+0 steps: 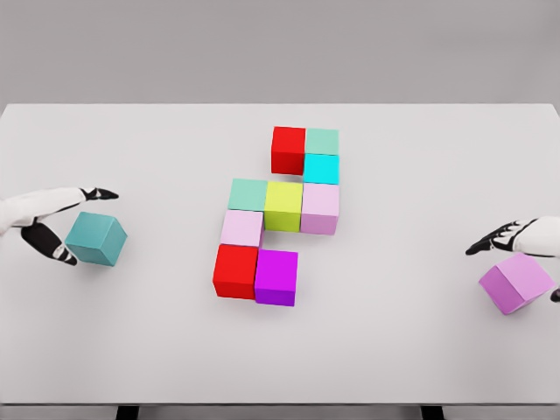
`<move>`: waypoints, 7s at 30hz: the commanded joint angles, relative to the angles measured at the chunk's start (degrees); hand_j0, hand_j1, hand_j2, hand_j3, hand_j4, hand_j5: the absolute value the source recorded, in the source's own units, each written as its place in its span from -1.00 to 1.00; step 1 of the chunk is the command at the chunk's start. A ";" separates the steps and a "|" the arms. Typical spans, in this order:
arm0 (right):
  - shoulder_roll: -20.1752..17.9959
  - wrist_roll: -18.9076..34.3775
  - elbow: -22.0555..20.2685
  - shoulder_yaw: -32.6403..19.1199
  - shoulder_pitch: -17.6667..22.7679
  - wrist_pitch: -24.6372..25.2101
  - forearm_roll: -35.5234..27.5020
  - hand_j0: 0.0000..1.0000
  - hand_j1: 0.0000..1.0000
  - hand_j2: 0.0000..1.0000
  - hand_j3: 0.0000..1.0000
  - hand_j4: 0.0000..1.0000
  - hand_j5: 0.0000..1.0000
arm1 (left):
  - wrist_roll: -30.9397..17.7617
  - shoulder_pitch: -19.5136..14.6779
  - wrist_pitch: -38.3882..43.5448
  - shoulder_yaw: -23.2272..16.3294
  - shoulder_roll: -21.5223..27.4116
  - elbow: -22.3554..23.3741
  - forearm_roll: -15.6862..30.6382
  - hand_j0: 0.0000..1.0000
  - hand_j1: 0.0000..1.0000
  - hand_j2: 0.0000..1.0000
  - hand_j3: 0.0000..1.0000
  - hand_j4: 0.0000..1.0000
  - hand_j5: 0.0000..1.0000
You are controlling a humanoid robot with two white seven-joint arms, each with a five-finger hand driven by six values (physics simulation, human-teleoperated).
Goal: Assemble the squares on the desktop into the number 2
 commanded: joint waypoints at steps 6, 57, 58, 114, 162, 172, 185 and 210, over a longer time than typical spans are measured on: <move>0.37 -0.01 0.17 1.19 0.09 1.88 0.28 1.00 1.00 1.00 1.00 1.00 1.00 | 0.01 0.00 0.54 -0.57 -2.73 0.08 -4.56 1.00 1.00 1.00 1.00 1.00 1.00; 11.79 -0.01 5.18 3.12 -4.83 5.74 7.40 0.14 0.14 0.14 0.14 0.14 0.14 | 0.01 -9.93 8.71 -2.06 -14.95 0.87 -13.70 -0.27 -0.27 -0.27 -0.27 -0.27 -0.27; 12.41 -0.01 5.18 3.12 -5.00 5.83 7.93 0.14 0.14 0.14 0.14 0.14 0.14 | 0.01 -10.37 9.94 -2.41 -16.18 1.13 -14.67 -0.27 -0.27 -0.27 -0.27 -0.27 -0.27; 34.65 -0.01 -0.09 14.02 -18.54 -10.98 18.92 0.04 0.04 0.04 0.04 0.04 0.04 | 0.01 -26.72 12.85 -8.04 -53.45 30.66 -44.38 -0.34 -0.34 -0.34 -0.34 -0.34 -0.34; 20.32 -0.01 -0.09 9.98 -18.80 -10.98 17.07 1.00 1.00 1.00 1.00 1.00 1.00 | 2.14 -30.06 4.23 -7.25 -55.56 40.24 -46.75 -0.22 -0.22 -0.22 -0.22 -0.22 -0.22; 18.74 -0.01 -0.09 13.05 -17.22 -10.98 19.53 1.00 1.00 1.00 1.00 1.00 1.00 | 2.14 -30.50 4.23 -7.16 -56.08 40.68 -46.75 0.55 0.55 0.55 0.55 0.55 0.55; 19.27 -0.01 -0.09 16.66 -17.40 -10.98 19.71 1.00 1.00 1.00 1.00 1.00 1.00 | 2.14 -30.23 4.58 -6.37 -55.56 39.98 -46.49 0.93 0.93 0.93 0.93 0.93 0.93; 23.84 -0.01 -0.18 19.65 -19.33 -10.98 19.88 1.00 1.00 1.00 1.00 1.00 1.00 | 0.01 -47.55 -46.15 -31.94 -32.44 54.65 -31.19 1.00 1.00 1.00 1.00 1.00 1.00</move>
